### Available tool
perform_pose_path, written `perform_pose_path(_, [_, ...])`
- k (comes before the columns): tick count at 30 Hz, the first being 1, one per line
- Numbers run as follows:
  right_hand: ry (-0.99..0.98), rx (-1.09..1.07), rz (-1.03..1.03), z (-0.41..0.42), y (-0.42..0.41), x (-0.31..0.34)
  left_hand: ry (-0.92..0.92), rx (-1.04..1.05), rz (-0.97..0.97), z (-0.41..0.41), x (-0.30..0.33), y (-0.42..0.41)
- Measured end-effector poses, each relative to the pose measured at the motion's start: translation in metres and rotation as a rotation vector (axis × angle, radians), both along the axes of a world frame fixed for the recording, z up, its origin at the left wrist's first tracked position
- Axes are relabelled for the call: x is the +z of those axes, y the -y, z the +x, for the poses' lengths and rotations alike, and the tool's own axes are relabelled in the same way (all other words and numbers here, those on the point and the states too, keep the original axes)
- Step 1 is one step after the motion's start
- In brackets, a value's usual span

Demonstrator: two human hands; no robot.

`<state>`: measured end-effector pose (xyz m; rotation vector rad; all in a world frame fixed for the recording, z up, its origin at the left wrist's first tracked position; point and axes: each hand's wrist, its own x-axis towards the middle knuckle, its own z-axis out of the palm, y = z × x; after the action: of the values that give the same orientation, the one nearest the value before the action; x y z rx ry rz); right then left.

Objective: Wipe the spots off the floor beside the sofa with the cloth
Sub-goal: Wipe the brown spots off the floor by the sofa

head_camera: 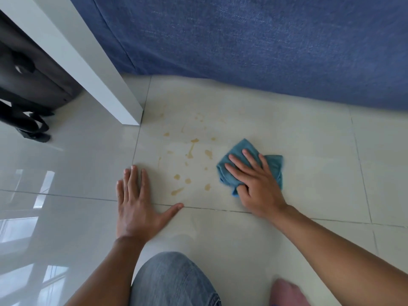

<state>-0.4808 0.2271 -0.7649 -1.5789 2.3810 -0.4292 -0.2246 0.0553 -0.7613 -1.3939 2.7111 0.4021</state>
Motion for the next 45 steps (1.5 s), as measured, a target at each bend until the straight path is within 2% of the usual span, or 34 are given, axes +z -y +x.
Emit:
perform_pose_path(3, [-0.009,-0.059,-0.007,-0.031,-0.009,0.0,0.006,-0.008,0.003,0.0,0.0,0.0])
perform_pose_path(6, [0.004,-0.148,0.093,-0.044,0.027,0.003,0.004,-0.01,0.002,0.0,-0.002,0.001])
perform_pose_path(9, [0.03,-0.006,0.118,-0.02,0.048,0.007,-0.004,-0.007,-0.005,0.001,-0.001,0.001])
perform_pose_path(12, [0.075,0.233,0.066,-0.01,0.018,0.004,-0.006,-0.008,-0.007,0.001,-0.002,0.001])
perform_pose_path(13, [0.091,0.248,0.041,-0.015,0.007,0.003,-0.001,-0.012,-0.004,0.002,-0.002,0.001])
perform_pose_path(17, [0.103,-0.003,0.043,-0.038,0.025,0.0,0.002,-0.013,-0.008,0.0,-0.002,0.001])
perform_pose_path(19, [0.084,-0.03,0.081,-0.023,0.053,0.003,0.001,-0.014,-0.002,0.001,-0.002,-0.001])
perform_pose_path(21, [0.079,0.068,0.073,-0.002,0.061,0.004,-0.004,-0.009,-0.006,0.002,-0.002,0.0])
perform_pose_path(24, [0.084,0.259,0.006,0.003,0.027,0.001,-0.008,-0.013,-0.01,0.002,-0.003,0.0])
perform_pose_path(26, [0.084,0.137,-0.038,-0.008,0.019,-0.002,-0.013,-0.011,-0.01,0.002,-0.003,0.001])
perform_pose_path(29, [0.067,-0.113,0.016,-0.005,0.06,0.002,-0.008,-0.022,-0.018,0.0,-0.004,0.0])
perform_pose_path(32, [0.097,0.036,0.053,0.022,0.079,0.004,-0.003,-0.017,-0.014,0.001,-0.004,0.0])
perform_pose_path(35, [0.097,0.278,0.009,0.018,0.042,0.0,-0.001,-0.015,0.001,0.001,-0.003,0.0])
perform_pose_path(36, [0.098,0.285,-0.013,0.01,0.031,-0.002,0.003,-0.021,0.005,0.001,-0.003,0.001])
perform_pose_path(38, [0.105,0.15,-0.044,-0.011,0.026,-0.004,0.013,-0.042,0.005,0.001,-0.004,0.001])
perform_pose_path(41, [0.078,-0.015,0.005,-0.016,0.055,-0.002,0.019,-0.052,0.003,0.002,-0.004,0.001])
perform_pose_path(43, [0.072,0.023,0.032,0.001,0.066,0.002,0.016,-0.048,0.003,0.003,-0.004,0.0])
perform_pose_path(45, [0.07,0.182,0.027,0.013,0.054,0.003,0.011,-0.049,0.003,0.003,-0.003,0.001])
